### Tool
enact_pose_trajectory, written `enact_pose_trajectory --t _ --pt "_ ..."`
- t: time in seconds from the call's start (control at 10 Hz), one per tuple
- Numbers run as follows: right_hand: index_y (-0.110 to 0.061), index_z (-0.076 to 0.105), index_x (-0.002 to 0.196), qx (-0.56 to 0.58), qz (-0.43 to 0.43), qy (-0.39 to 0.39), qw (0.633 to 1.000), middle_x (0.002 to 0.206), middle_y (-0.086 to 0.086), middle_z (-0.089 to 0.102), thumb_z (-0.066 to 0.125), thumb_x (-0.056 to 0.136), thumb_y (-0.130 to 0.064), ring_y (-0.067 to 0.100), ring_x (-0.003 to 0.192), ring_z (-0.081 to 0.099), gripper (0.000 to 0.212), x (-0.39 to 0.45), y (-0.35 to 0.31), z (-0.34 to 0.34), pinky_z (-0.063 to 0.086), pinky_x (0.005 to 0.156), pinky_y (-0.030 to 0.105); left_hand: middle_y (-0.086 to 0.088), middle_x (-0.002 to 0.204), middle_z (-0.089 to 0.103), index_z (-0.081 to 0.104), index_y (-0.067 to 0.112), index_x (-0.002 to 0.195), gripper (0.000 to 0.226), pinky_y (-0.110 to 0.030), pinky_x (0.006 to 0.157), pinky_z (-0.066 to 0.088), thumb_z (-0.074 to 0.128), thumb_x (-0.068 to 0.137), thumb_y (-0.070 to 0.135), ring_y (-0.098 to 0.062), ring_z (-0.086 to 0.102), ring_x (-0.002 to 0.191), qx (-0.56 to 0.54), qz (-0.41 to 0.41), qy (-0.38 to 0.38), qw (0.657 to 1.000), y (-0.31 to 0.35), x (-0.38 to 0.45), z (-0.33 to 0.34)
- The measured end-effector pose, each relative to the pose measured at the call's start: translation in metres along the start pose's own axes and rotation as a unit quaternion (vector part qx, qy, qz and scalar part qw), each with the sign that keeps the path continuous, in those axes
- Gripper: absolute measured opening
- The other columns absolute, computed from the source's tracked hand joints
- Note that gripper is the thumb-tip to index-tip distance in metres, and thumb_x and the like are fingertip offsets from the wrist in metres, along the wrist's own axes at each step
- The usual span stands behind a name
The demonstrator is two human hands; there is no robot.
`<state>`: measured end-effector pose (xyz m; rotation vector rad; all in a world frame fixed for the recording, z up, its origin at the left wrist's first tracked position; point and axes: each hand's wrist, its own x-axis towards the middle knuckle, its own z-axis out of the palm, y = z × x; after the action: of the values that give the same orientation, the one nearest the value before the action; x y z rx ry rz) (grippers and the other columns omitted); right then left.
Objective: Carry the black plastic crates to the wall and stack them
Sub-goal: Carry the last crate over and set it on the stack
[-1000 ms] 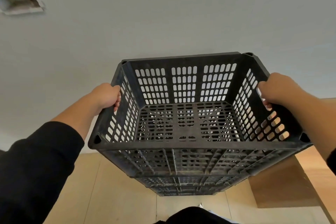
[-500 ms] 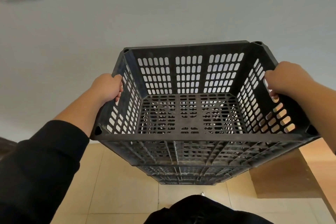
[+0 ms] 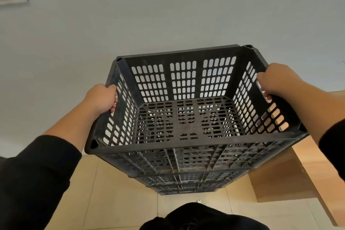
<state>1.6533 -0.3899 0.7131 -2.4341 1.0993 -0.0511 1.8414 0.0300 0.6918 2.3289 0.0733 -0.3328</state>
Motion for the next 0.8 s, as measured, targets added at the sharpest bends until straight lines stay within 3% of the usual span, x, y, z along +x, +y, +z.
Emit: enact_pose_trajectory --t 0.2,0.3,0.4,0.5,0.6,0.7,0.8 --pt "0.01 0.063 0.098 -0.063 -0.009 0.005 0.998 0.088 0.021 0.065 0.059 0.099 -0.009 0.037 0.08 0.067 0.019 -0.013 0.001 0.001 0.055 0.068 0.04 -0.01 0.076 0.063 0.063 0.001 0.092 0.035 -0.026 0.046 0.046 0.042 0.108 0.024 -0.019 0.054 0.054 0.011 -0.007 0.009 1.0 0.004 -0.001 0.002" --pt "0.005 0.058 0.09 -0.066 -0.01 0.017 0.998 0.082 0.02 0.063 0.057 0.099 -0.01 0.034 0.074 0.064 0.018 -0.012 0.005 0.002 0.048 0.061 0.037 -0.01 0.078 0.066 0.065 -0.001 0.096 0.036 -0.027 0.048 0.045 0.042 0.108 0.024 -0.019 0.055 0.054 0.026 -0.003 0.014 1.0 0.005 -0.003 0.002" --pt "0.004 0.061 0.084 -0.05 -0.003 0.014 0.999 0.083 0.022 0.067 0.055 0.099 -0.009 0.036 0.074 0.066 0.02 -0.009 0.004 0.004 0.056 0.068 0.041 -0.011 0.079 0.07 0.066 -0.002 0.1 0.038 -0.029 0.051 0.046 0.041 0.108 0.026 -0.02 0.059 0.055 0.04 0.006 0.014 0.999 0.003 -0.001 0.002" --pt "0.005 0.064 0.081 -0.025 -0.001 -0.001 1.0 0.077 0.022 0.069 0.053 0.1 -0.011 0.036 0.068 0.069 0.026 -0.008 0.001 0.0 0.058 0.065 0.042 -0.012 0.081 0.072 0.066 -0.002 0.1 0.039 -0.031 0.054 0.047 0.041 0.109 0.027 -0.021 0.06 0.056 0.042 0.008 0.015 0.999 0.003 0.0 0.002" --pt "0.009 0.064 0.083 -0.019 0.003 -0.002 1.0 0.081 0.023 0.069 0.054 0.1 -0.006 0.037 0.074 0.069 0.025 -0.01 0.0 -0.001 0.059 0.076 0.045 -0.014 0.083 0.074 0.067 -0.002 0.099 0.04 -0.033 0.058 0.05 0.041 0.108 0.028 -0.023 0.062 0.058 0.045 0.011 0.015 0.999 0.002 0.001 0.002" --pt "0.01 0.064 0.099 -0.009 0.021 -0.022 1.0 0.089 0.022 0.067 0.057 0.1 -0.005 0.036 0.079 0.069 0.017 -0.019 -0.002 -0.002 0.059 0.076 0.043 -0.014 0.082 0.073 0.067 -0.002 0.098 0.041 -0.034 0.06 0.051 0.041 0.109 0.028 -0.023 0.062 0.059 0.048 0.014 0.015 0.999 0.002 -0.001 0.002" --pt "0.005 0.061 0.091 0.011 0.03 -0.005 0.999 0.085 0.023 0.067 0.056 0.1 -0.006 0.033 0.07 0.067 0.015 -0.022 0.002 -0.001 0.053 0.065 0.039 -0.016 0.083 0.074 0.067 -0.002 0.095 0.043 -0.033 0.059 0.048 0.04 0.109 0.027 -0.024 0.061 0.058 0.055 0.014 0.018 0.998 0.003 -0.005 0.002"
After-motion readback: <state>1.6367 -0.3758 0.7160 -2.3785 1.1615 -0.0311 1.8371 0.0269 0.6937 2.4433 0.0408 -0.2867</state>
